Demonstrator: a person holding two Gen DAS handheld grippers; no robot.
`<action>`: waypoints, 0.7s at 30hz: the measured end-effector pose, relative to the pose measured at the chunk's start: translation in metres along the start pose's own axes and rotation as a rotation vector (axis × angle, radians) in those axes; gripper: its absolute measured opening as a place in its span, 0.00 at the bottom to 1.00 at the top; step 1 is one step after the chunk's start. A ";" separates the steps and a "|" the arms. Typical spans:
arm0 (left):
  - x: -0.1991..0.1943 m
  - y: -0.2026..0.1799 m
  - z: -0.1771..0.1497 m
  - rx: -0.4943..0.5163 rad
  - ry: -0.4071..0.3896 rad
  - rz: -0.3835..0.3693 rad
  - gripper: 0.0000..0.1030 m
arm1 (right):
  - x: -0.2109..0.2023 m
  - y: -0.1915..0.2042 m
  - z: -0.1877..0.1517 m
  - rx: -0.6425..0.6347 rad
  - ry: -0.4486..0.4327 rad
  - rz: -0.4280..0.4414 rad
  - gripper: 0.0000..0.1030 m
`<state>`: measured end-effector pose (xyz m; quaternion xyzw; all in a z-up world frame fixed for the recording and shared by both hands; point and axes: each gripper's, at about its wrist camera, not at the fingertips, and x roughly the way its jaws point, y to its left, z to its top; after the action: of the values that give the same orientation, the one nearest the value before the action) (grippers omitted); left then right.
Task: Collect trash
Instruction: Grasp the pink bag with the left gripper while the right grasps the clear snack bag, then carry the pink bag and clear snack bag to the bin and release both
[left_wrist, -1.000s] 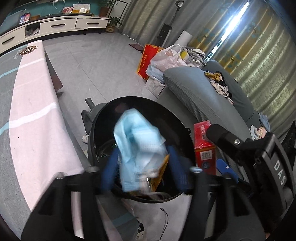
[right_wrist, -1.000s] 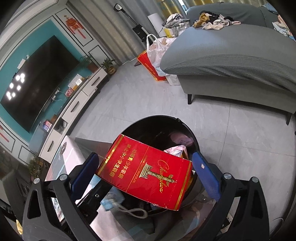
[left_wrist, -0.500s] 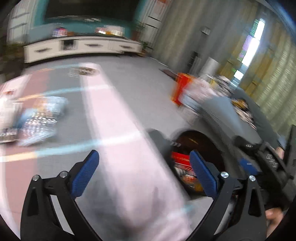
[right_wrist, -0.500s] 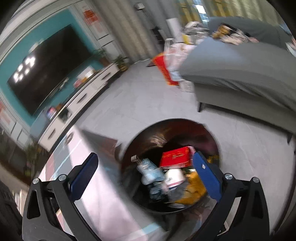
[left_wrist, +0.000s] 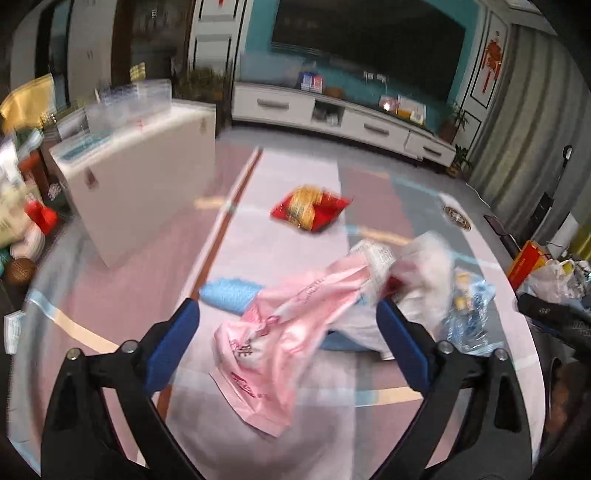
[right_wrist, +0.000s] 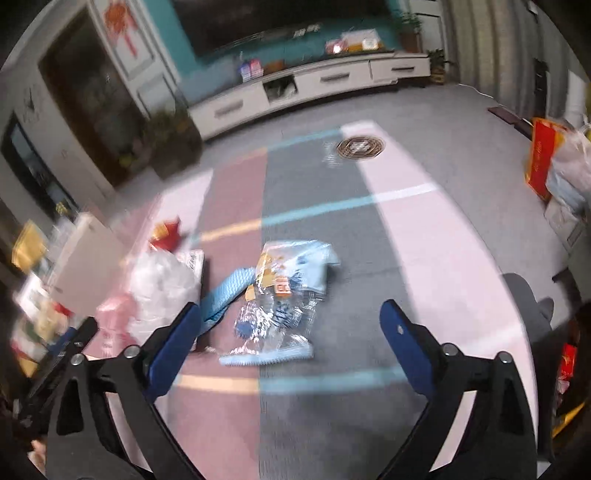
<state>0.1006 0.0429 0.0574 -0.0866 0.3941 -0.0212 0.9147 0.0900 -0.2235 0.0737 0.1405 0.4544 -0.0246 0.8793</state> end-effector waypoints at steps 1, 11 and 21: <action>0.007 0.003 -0.002 -0.005 0.015 -0.005 0.86 | 0.013 0.003 -0.001 -0.006 0.023 -0.024 0.89; 0.022 0.005 -0.021 0.055 0.036 0.000 0.23 | 0.054 0.003 -0.019 -0.021 0.102 -0.039 0.29; -0.093 -0.064 -0.010 0.068 -0.128 -0.221 0.15 | -0.068 -0.060 -0.011 0.101 -0.107 0.007 0.21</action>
<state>0.0316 -0.0120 0.1285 -0.0999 0.3223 -0.1298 0.9324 0.0312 -0.2842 0.1093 0.1848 0.4046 -0.0519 0.8941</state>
